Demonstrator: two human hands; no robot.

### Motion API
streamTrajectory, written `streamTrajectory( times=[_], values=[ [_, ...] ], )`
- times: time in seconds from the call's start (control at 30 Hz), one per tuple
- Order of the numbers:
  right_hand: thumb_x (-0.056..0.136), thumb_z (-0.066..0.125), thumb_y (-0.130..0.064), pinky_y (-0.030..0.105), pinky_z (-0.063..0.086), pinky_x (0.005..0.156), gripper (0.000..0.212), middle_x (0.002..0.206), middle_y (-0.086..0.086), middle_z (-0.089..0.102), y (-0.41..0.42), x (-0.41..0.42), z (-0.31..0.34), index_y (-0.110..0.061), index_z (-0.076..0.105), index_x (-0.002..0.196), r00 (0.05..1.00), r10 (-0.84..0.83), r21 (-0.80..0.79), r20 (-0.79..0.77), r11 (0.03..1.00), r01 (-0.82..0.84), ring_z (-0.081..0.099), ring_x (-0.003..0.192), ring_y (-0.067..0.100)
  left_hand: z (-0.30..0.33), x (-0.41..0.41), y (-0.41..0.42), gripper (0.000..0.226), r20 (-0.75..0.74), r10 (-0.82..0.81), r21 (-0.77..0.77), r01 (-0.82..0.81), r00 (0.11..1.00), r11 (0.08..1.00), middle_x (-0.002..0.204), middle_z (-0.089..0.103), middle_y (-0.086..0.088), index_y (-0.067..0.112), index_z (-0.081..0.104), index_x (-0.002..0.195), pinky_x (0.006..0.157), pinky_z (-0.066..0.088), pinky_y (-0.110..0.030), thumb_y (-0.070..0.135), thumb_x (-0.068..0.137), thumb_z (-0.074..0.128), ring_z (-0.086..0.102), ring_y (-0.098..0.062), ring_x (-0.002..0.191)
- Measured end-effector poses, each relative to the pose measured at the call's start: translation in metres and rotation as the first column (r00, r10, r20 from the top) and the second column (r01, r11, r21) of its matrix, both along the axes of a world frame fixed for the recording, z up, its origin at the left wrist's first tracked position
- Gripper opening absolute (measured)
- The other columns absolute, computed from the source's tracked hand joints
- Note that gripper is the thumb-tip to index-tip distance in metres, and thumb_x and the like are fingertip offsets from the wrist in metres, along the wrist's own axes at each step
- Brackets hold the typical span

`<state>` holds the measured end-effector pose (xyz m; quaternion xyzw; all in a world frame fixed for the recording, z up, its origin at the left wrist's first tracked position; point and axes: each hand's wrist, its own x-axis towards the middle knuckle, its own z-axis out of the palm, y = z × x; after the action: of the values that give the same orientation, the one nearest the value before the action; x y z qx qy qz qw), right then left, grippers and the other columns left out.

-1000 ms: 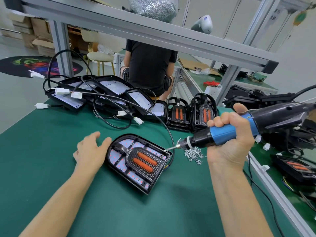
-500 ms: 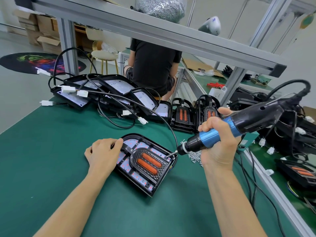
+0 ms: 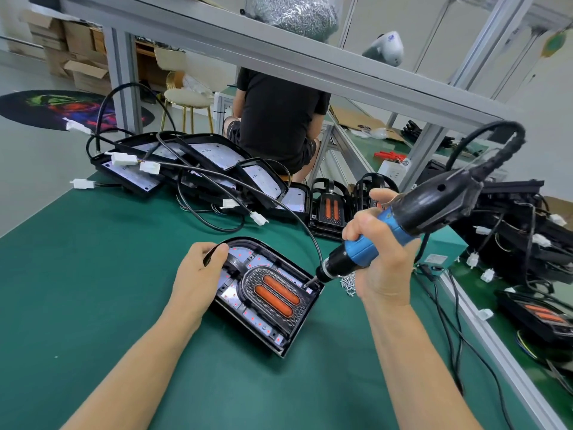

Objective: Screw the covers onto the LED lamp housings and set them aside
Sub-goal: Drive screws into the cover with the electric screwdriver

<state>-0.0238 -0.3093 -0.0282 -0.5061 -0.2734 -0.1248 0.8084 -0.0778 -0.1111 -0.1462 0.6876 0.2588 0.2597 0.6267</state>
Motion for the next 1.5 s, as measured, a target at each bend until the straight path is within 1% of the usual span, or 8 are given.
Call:
streamTrajectory(
  times=[0.27,0.37,0.5,0.67,0.83,1.03,1.2,1.5],
  values=[
    [0.074,0.062,-0.006,0.033,0.047,0.078,0.024,0.071,-0.001,0.057,-0.014,0.003,0.007,-0.026,0.057,0.086,0.997,0.017,-0.149,-0.074,0.988,-0.028,0.055,0.074,0.023,-0.005,0.001,0.001,0.02,0.038,0.015,-0.059,-0.013,0.999,0.998,0.102,0.061,0.008,0.015,0.058,0.106,0.083,0.037,-0.022,0.031,0.094,0.056,0.055,-0.01,0.097],
    [0.077,0.063,-0.007,0.037,0.045,0.076,0.024,0.066,-0.005,0.058,-0.014,0.002,0.007,-0.019,0.051,0.093,0.993,0.029,-0.145,-0.111,0.988,-0.045,0.053,0.068,0.022,-0.006,0.003,0.001,0.019,0.036,0.022,-0.062,-0.019,0.999,0.998,0.099,0.061,0.011,0.016,0.059,0.104,0.075,0.037,-0.017,0.032,0.094,0.056,0.055,-0.005,0.091],
    [0.072,0.062,-0.004,0.033,0.045,0.069,0.033,0.064,-0.002,0.053,-0.008,-0.003,0.005,-0.018,0.05,0.098,0.994,-0.017,-0.11,-0.107,0.994,0.006,0.051,0.063,0.02,-0.008,0.001,0.001,0.018,0.041,0.028,-0.059,-0.026,0.999,0.998,0.098,0.059,0.014,0.017,0.058,0.104,0.075,0.036,-0.016,0.032,0.094,0.056,0.054,-0.002,0.091],
    [0.071,0.062,0.001,0.032,0.043,0.066,0.034,0.062,-0.004,0.054,-0.002,-0.004,0.003,-0.033,0.058,0.072,0.995,-0.059,-0.092,-0.087,0.994,0.05,0.047,0.066,0.022,-0.008,0.001,0.001,0.018,0.032,0.033,-0.056,-0.031,0.999,0.998,0.097,0.058,0.015,0.018,0.057,0.103,0.078,0.036,-0.02,0.033,0.094,0.056,0.053,-0.001,0.09],
    [0.07,0.06,0.0,0.032,0.042,0.065,0.03,0.06,-0.002,0.053,-0.001,-0.005,0.002,-0.028,0.06,0.058,0.995,-0.078,-0.119,-0.065,0.99,0.07,0.046,0.065,0.024,-0.009,0.001,0.001,0.018,0.029,0.032,-0.054,-0.031,0.999,0.998,0.097,0.058,0.016,0.019,0.057,0.103,0.078,0.036,-0.02,0.034,0.094,0.056,0.053,0.002,0.089],
    [0.071,0.057,0.006,0.03,0.043,0.063,0.034,0.062,-0.003,0.053,0.0,-0.004,0.001,-0.027,0.059,0.063,0.998,0.061,-0.17,-0.007,0.984,-0.061,0.047,0.061,0.019,-0.007,0.002,0.001,0.016,0.037,0.032,-0.061,-0.029,0.999,0.998,0.095,0.058,0.017,0.019,0.057,0.102,0.071,0.036,-0.013,0.032,0.094,0.055,0.052,0.006,0.087],
    [0.069,0.061,0.001,0.028,0.043,0.062,0.031,0.062,-0.006,0.053,0.002,-0.005,0.002,-0.03,0.059,0.069,0.99,0.14,-0.221,0.013,0.966,-0.133,0.047,0.059,0.017,-0.005,0.003,0.002,0.015,0.038,0.021,-0.099,-0.017,0.999,0.995,0.095,0.062,0.012,0.015,0.061,0.102,0.076,0.04,-0.021,0.027,0.094,0.057,0.055,0.001,0.085],
    [0.075,0.057,0.005,0.025,0.045,0.063,0.032,0.063,-0.003,0.054,-0.004,-0.007,0.001,-0.021,0.06,0.094,0.996,0.08,-0.098,-0.029,0.992,-0.083,0.05,0.061,0.017,-0.004,0.0,0.002,0.013,0.031,0.031,-0.065,-0.029,0.999,0.997,0.094,0.062,0.014,0.016,0.062,0.101,0.079,0.039,-0.021,0.026,0.094,0.057,0.055,0.003,0.087]
  ],
)
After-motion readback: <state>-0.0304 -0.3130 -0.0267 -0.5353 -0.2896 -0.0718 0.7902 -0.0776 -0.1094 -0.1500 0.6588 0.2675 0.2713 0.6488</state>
